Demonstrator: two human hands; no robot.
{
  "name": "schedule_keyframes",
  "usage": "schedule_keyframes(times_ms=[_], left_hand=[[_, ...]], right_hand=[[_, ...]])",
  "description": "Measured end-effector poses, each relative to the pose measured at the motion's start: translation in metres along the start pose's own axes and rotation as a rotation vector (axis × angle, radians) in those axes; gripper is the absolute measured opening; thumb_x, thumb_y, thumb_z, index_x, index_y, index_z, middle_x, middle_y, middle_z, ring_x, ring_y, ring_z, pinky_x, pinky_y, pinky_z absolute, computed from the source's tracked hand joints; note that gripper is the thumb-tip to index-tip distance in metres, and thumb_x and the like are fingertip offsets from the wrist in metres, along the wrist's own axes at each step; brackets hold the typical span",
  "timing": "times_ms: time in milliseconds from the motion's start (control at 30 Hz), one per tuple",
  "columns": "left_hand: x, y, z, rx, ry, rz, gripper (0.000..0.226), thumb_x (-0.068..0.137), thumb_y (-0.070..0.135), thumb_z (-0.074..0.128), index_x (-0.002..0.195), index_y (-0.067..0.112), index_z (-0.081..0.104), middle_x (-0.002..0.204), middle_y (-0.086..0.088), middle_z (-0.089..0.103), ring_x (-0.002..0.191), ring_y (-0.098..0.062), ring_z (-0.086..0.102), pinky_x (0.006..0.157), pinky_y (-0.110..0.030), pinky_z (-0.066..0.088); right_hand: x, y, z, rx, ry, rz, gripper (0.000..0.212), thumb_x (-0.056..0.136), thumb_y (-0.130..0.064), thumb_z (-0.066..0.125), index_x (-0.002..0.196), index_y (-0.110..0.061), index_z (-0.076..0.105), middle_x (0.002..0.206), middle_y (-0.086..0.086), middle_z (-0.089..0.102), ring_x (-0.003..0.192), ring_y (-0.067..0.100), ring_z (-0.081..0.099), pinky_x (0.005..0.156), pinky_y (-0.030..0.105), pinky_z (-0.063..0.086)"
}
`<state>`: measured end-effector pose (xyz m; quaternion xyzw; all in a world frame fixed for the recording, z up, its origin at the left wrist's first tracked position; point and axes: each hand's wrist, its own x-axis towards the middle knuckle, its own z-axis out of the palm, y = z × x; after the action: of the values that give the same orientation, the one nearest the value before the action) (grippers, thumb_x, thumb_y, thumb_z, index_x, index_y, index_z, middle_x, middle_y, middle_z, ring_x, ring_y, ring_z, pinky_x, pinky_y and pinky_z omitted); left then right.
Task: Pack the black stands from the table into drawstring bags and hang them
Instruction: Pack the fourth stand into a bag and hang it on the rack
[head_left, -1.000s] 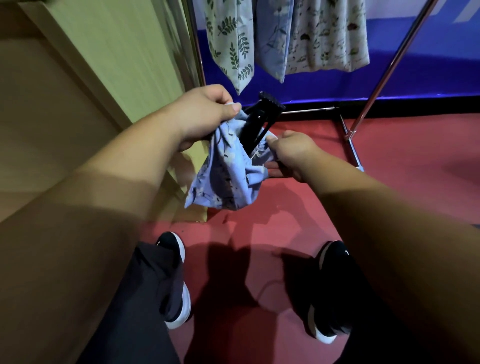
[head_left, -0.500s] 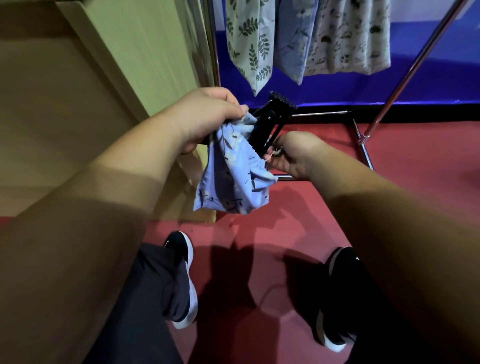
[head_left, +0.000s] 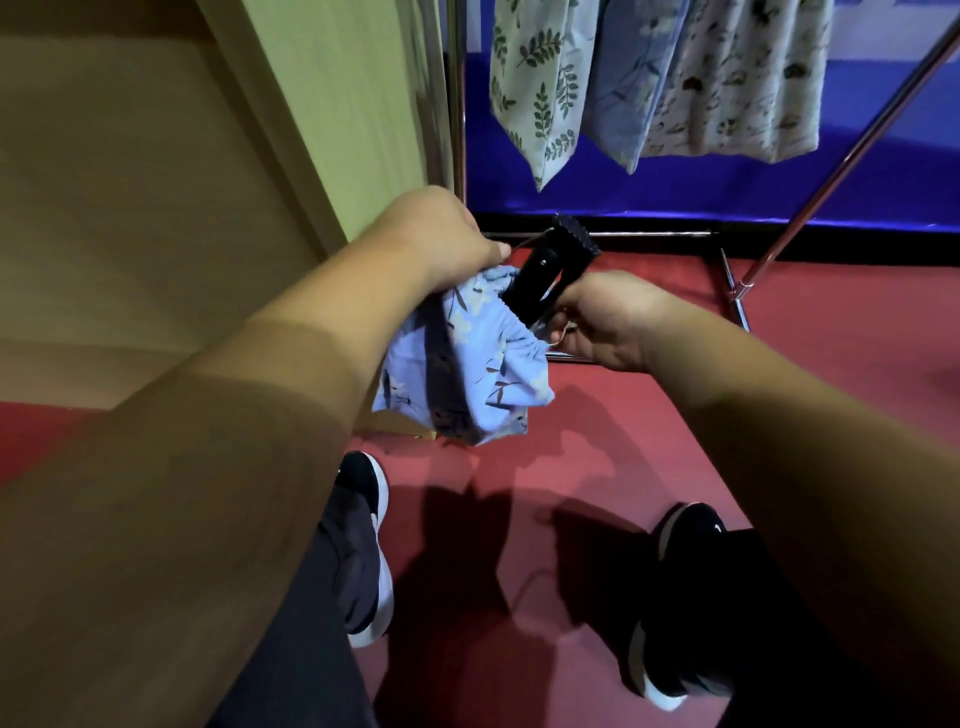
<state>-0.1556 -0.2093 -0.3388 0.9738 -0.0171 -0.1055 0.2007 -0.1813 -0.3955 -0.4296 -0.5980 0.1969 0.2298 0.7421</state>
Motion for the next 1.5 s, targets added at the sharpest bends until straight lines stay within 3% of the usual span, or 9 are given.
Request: schedule_keyframes(times_ms=[133,267,467,633,800,1000,1167,1333,1500], left_hand=[[0.003,0.0,0.002,0.061,0.054,0.003,0.035,0.104,0.045,0.061,0.101,0.014,0.077,0.099,-0.008,0.072,0.108,-0.032,0.068,0.087,-0.03,0.048],[0.011,-0.003,0.006,0.149,0.13,-0.062,0.038,0.109,0.037,0.052,0.117,0.007,0.074,0.115,-0.016,0.071,0.112,-0.039,0.065,0.081,-0.034,0.043],[0.012,-0.009,0.013,0.128,0.116,-0.029,0.039,0.109,0.032,0.045,0.119,0.004,0.07,0.119,-0.019,0.07,0.112,-0.04,0.066,0.078,-0.036,0.041],[0.015,-0.008,0.017,0.2,0.074,0.005,0.041,0.109,0.037,0.046,0.116,0.005,0.07,0.117,-0.018,0.071,0.11,-0.038,0.066,0.078,-0.035,0.042],[0.017,0.001,0.021,0.543,0.018,0.137,0.049,0.113,0.04,0.043,0.121,0.0,0.07,0.109,-0.02,0.068,0.111,-0.042,0.064,0.078,-0.038,0.041],[0.024,-0.001,0.031,0.572,-0.009,0.101,0.056,0.107,0.056,0.051,0.107,0.004,0.073,0.072,-0.009,0.052,0.085,-0.034,0.058,0.072,-0.037,0.042],[0.021,-0.001,0.037,0.596,-0.003,0.119,0.062,0.106,0.06,0.047,0.097,0.003,0.07,0.073,-0.011,0.055,0.085,-0.037,0.06,0.07,-0.038,0.042],[0.011,0.002,0.03,0.504,-0.092,0.143,0.071,0.107,0.063,0.037,0.1,0.0,0.07,0.094,-0.017,0.064,0.103,-0.038,0.065,0.077,-0.037,0.043],[0.01,0.001,0.013,0.123,-0.221,0.018,0.055,0.103,0.059,0.056,0.088,0.009,0.072,0.049,-0.006,0.053,0.047,-0.026,0.053,0.052,-0.027,0.037]], right_hand=[[-0.004,-0.002,-0.001,-0.06,0.02,-0.019,0.027,0.095,0.015,0.044,0.099,-0.001,0.065,0.079,0.011,0.056,0.051,0.01,0.054,0.054,0.026,0.056],[-0.006,-0.008,-0.006,-0.038,-0.026,-0.034,0.029,0.095,0.017,0.046,0.105,0.004,0.069,0.085,0.015,0.066,0.07,0.017,0.064,0.064,0.025,0.062],[-0.008,-0.009,-0.01,0.017,0.0,-0.031,0.03,0.098,0.019,0.053,0.116,0.001,0.068,0.102,0.019,0.077,0.095,0.025,0.078,0.086,0.033,0.066],[-0.012,-0.009,-0.013,-0.076,0.036,-0.057,0.028,0.091,0.021,0.053,0.093,-0.002,0.071,0.09,0.017,0.07,0.077,0.02,0.072,0.073,0.033,0.066],[-0.012,-0.008,-0.013,-0.241,0.133,-0.139,0.03,0.086,0.019,0.051,0.084,-0.007,0.066,0.073,0.014,0.061,0.056,0.018,0.059,0.057,0.03,0.055],[-0.014,-0.013,-0.02,-0.281,0.201,-0.177,0.023,0.081,0.009,0.058,0.091,-0.003,0.075,0.08,0.022,0.062,0.07,0.03,0.058,0.056,0.033,0.041],[-0.019,-0.019,-0.03,-0.32,0.272,-0.18,0.014,0.073,0.006,0.059,0.069,-0.008,0.059,0.069,0.017,0.044,0.059,0.026,0.045,0.052,0.03,0.037],[-0.019,-0.026,-0.048,-0.216,0.346,-0.194,0.023,0.084,0.008,0.056,0.099,-0.008,0.064,0.075,0.016,0.043,0.046,0.019,0.036,0.05,0.028,0.037],[-0.022,-0.016,-0.059,-0.101,0.287,-0.056,0.026,0.094,0.01,0.045,0.104,0.006,0.069,0.07,0.006,0.037,0.049,0.015,0.026,0.042,0.022,0.023]])
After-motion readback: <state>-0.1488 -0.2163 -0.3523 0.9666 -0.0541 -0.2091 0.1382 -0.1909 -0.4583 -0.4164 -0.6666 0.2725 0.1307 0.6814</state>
